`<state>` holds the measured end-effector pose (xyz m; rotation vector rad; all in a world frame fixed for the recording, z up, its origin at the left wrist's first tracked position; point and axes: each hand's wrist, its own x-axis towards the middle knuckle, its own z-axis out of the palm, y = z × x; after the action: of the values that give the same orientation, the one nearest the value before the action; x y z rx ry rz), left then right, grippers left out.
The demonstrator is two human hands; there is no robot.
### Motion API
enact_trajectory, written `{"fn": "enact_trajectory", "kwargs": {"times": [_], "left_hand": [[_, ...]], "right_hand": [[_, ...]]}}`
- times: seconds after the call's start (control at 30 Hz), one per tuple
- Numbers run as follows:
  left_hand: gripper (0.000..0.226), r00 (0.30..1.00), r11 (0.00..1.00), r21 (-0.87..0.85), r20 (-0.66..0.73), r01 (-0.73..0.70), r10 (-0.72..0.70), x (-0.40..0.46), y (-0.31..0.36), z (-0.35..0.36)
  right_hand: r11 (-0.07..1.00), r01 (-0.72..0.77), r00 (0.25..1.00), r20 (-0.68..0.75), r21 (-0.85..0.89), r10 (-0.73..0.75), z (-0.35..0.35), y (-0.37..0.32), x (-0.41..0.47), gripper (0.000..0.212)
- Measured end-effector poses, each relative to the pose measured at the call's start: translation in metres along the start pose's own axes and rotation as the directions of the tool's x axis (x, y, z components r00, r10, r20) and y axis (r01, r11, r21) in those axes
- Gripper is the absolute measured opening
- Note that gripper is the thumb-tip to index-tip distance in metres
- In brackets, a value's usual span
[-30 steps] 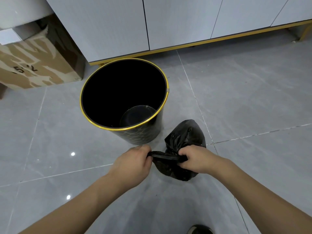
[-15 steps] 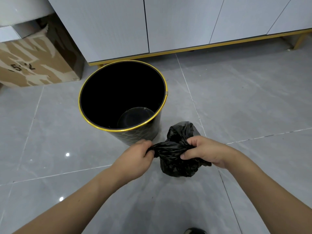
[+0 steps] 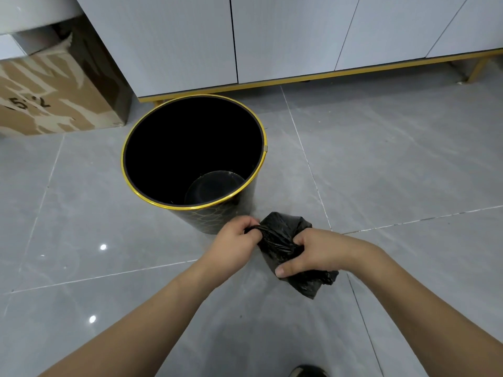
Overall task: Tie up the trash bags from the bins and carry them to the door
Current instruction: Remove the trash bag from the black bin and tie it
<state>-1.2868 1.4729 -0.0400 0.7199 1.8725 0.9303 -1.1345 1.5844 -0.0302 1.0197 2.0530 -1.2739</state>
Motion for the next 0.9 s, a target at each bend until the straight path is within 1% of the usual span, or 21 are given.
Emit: {"fn": "enact_trajectory", "kwargs": {"times": [0.07, 0.1, 0.13, 0.17, 0.23, 0.3, 0.33, 0.37, 0.43, 0.5, 0.53, 0.57, 0.6, 0.67, 0.7, 0.73, 0.8, 0.87, 0.9], "left_hand": [[0.019, 0.998, 0.986, -0.156, 0.031, 0.06, -0.056, 0.001, 0.0, 0.006], [0.021, 0.996, 0.976, -0.201, 0.045, 0.086, -0.079, 0.002, 0.0, 0.008], [0.021, 0.994, 0.97, -0.222, 0.051, 0.101, -0.092, 0.004, -0.002, 0.01], [0.02, 0.994, 0.968, -0.227, 0.052, 0.105, -0.096, 0.006, -0.004, 0.011], [0.017, 0.993, 0.969, -0.219, 0.046, 0.113, -0.105, 0.007, -0.007, 0.014], [0.018, 0.99, 0.966, -0.216, 0.042, 0.142, -0.136, 0.009, -0.009, 0.016], [0.019, 0.988, 0.966, -0.207, 0.045, 0.156, -0.15, 0.009, -0.009, 0.017], [0.02, 0.986, 0.968, -0.189, 0.048, 0.167, -0.16, 0.009, -0.009, 0.017], [0.019, 0.989, 0.98, -0.132, 0.018, 0.149, -0.148, 0.009, -0.009, 0.017], [0.017, 0.993, 0.994, -0.088, -0.091, 0.071, -0.079, 0.008, -0.007, 0.016], [0.017, 0.989, 0.993, -0.113, -0.142, 0.017, -0.033, 0.006, -0.005, 0.015], [0.019, 0.986, 0.985, -0.166, -0.164, -0.036, 0.008, 0.006, -0.004, 0.015], [0.023, 0.987, 0.97, -0.23, -0.151, -0.081, 0.046, 0.006, -0.002, 0.015], [0.035, 0.996, 0.937, -0.34, -0.048, -0.085, 0.072, 0.004, 0.002, 0.015], [0.036, 0.997, 0.934, -0.351, -0.008, -0.069, 0.07, 0.005, 0.002, 0.015], [0.032, 0.998, 0.944, -0.325, 0.012, -0.06, 0.067, 0.006, 0.002, 0.016], [0.022, 1.0, 0.97, -0.239, -0.001, -0.03, 0.031, 0.01, -0.003, 0.019], [0.018, 0.997, 0.986, -0.166, -0.066, 0.018, -0.03, 0.012, -0.007, 0.023], [0.017, 0.993, 0.985, -0.167, -0.109, 0.034, -0.052, 0.013, -0.009, 0.025]], "right_hand": [[0.957, 0.013, 0.994, -0.099, -0.29, -0.044, 0.004, -0.001, 0.003, 0.026], [0.92, 0.011, 0.989, -0.13, -0.391, -0.066, 0.006, -0.001, 0.003, 0.02], [0.892, 0.009, 0.986, -0.142, -0.453, -0.082, 0.008, -0.001, 0.004, 0.017], [0.873, 0.016, 0.982, -0.159, -0.487, -0.106, 0.008, 0.0, 0.004, 0.016], [0.843, 0.02, 0.969, -0.198, -0.537, -0.149, 0.007, 0.003, 0.003, 0.007], [0.81, -0.001, 0.941, -0.276, -0.587, -0.198, 0.007, 0.005, 0.001, 0.016], [0.801, -0.019, 0.912, -0.339, -0.598, -0.232, 0.007, 0.006, 0.0, 0.02], [0.802, -0.033, 0.867, -0.417, -0.597, -0.274, 0.009, 0.007, -0.001, 0.021], [0.801, -0.017, 0.757, -0.531, -0.598, -0.38, 0.013, 0.011, -0.002, 0.018], [0.792, 0.057, 0.679, -0.558, -0.608, -0.477, 0.017, 0.017, 0.0, 0.015], [0.793, 0.109, 0.658, -0.555, -0.599, -0.509, 0.019, 0.02, 0.002, 0.014], [0.798, 0.161, 0.651, -0.545, -0.581, -0.528, 0.02, 0.022, 0.003, 0.014], [0.808, 0.199, 0.656, -0.538, -0.554, -0.53, 0.022, 0.022, 0.003, 0.014], [0.827, 0.251, 0.645, -0.55, -0.503, -0.53, 0.024, 0.023, 0.003, 0.012], [0.836, 0.267, 0.631, -0.568, -0.48, -0.528, 0.025, 0.024, 0.002, 0.011], [0.845, 0.273, 0.619, -0.588, -0.46, -0.52, 0.025, 0.024, 0.001, 0.012], [0.864, 0.269, 0.598, -0.629, -0.426, -0.496, 0.024, 0.025, 0.001, 0.016], [0.87, 0.261, 0.583, -0.651, -0.418, -0.487, 0.022, 0.027, 0.002, 0.024], [0.868, 0.258, 0.58, -0.65, -0.425, -0.491, 0.021, 0.029, 0.004, 0.028]]}}
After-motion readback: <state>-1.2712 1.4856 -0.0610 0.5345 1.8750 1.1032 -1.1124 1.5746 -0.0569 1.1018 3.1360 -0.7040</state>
